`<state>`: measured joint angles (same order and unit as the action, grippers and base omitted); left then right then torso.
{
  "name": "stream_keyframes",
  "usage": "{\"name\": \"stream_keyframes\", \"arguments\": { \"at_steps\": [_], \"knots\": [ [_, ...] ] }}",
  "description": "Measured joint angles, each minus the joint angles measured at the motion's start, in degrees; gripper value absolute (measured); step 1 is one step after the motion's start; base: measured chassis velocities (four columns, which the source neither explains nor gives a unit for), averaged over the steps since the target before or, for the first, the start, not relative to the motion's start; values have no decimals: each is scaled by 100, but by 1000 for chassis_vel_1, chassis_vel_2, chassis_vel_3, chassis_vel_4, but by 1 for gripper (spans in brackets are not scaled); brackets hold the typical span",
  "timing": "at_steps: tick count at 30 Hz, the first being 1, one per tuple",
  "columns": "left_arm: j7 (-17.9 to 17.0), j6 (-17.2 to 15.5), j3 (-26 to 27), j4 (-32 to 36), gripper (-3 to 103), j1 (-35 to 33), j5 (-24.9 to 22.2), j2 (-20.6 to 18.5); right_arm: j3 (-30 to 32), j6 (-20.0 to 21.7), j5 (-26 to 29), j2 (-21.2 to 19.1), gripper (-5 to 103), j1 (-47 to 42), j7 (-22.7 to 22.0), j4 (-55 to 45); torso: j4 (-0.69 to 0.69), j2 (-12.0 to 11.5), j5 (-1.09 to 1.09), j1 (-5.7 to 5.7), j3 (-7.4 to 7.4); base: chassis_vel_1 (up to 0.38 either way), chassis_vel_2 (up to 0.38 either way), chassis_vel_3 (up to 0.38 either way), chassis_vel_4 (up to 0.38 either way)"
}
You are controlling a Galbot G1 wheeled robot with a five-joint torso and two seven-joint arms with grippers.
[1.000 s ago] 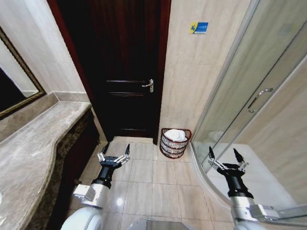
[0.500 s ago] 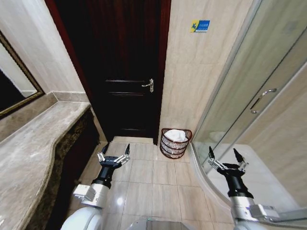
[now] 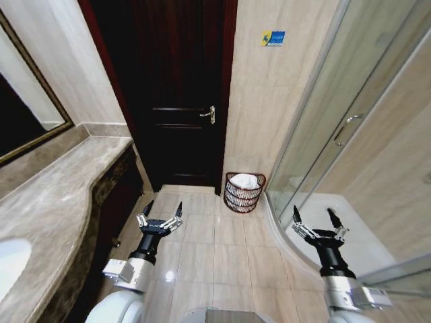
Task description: Discard the used towel into the hamper.
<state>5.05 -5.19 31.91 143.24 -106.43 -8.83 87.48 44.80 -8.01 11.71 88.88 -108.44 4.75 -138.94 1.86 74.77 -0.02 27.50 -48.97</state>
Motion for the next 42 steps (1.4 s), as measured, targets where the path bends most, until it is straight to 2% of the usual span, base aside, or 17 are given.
{"name": "stream_keyframes", "arguments": {
  "at_steps": [7, 42],
  "knots": [
    [0, 0, 0, 0, 100, -1, 0, 0, 0, 0, 0, 0, 100, -1, 0, 0, -1, 2, 3, -3, 1, 110, -120, -167, 159],
    [0, 0, 0, 0, 100, 1, 0, 0, 0, 0, 0, 0, 100, 1, 0, 0, 1, -2, 2, 4, -2, -13, 7, 14, -10]
  ]
}}
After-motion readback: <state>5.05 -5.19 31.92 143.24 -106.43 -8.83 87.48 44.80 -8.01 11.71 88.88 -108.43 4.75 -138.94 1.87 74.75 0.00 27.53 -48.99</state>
